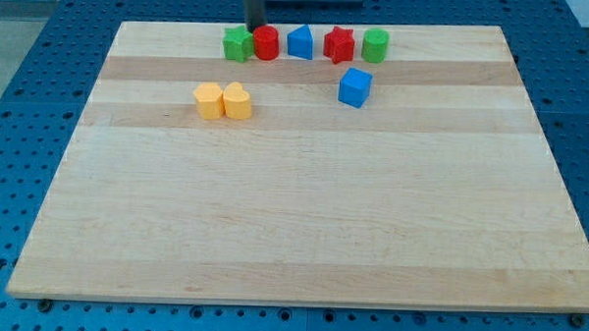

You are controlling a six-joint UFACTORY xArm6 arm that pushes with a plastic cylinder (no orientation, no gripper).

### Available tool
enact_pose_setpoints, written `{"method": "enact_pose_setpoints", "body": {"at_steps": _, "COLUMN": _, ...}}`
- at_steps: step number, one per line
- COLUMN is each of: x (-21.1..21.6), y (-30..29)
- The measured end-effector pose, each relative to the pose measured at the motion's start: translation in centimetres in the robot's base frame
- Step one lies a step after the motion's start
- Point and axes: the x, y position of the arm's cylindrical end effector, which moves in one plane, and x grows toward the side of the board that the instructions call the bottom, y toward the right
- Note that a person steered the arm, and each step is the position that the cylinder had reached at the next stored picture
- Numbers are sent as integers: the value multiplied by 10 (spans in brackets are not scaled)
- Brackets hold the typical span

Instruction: Move the blue triangle close to the blue cube

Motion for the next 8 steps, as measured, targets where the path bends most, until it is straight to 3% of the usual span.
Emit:
{"method": "enact_pose_setpoints", "body": {"at_steps": 2, "x": 5, "y": 56}}
{"method": "enact_pose_setpoints", "body": {"at_steps": 8, "x": 83, "y": 23}}
